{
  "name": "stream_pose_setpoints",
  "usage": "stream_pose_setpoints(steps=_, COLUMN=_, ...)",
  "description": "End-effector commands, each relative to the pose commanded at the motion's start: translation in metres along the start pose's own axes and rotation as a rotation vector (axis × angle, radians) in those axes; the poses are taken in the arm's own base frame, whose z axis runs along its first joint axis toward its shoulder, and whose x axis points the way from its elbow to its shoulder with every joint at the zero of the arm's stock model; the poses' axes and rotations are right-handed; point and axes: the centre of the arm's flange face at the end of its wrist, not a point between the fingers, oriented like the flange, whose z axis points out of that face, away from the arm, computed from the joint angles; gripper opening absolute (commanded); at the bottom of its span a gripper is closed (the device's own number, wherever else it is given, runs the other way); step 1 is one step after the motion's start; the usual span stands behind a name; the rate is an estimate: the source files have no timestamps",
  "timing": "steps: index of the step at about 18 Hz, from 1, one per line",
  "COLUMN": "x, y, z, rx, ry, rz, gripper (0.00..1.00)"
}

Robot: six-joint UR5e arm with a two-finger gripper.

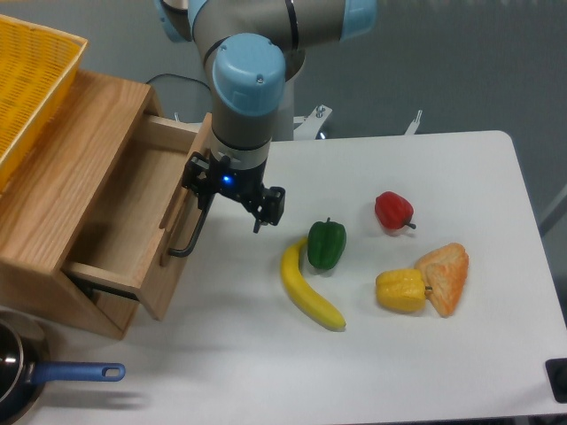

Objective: Slide the top drawer open
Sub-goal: 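Pull the drawer handle outward from the cabinet with the gripper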

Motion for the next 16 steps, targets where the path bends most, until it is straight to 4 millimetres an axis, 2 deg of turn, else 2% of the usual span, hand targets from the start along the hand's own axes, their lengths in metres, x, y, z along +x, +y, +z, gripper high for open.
stream_pose_setpoints(steps=7, x=-0.022, y=0.011, z=-0.003, rx=0.001, ry=-0.006, rz=0.005, gripper=1.0)
stream_pose_setpoints(steps=16, x=-0.036, y=0.017, z=-0.004, rx=0.0, ry=-0.009, rz=0.023, gripper=1.0)
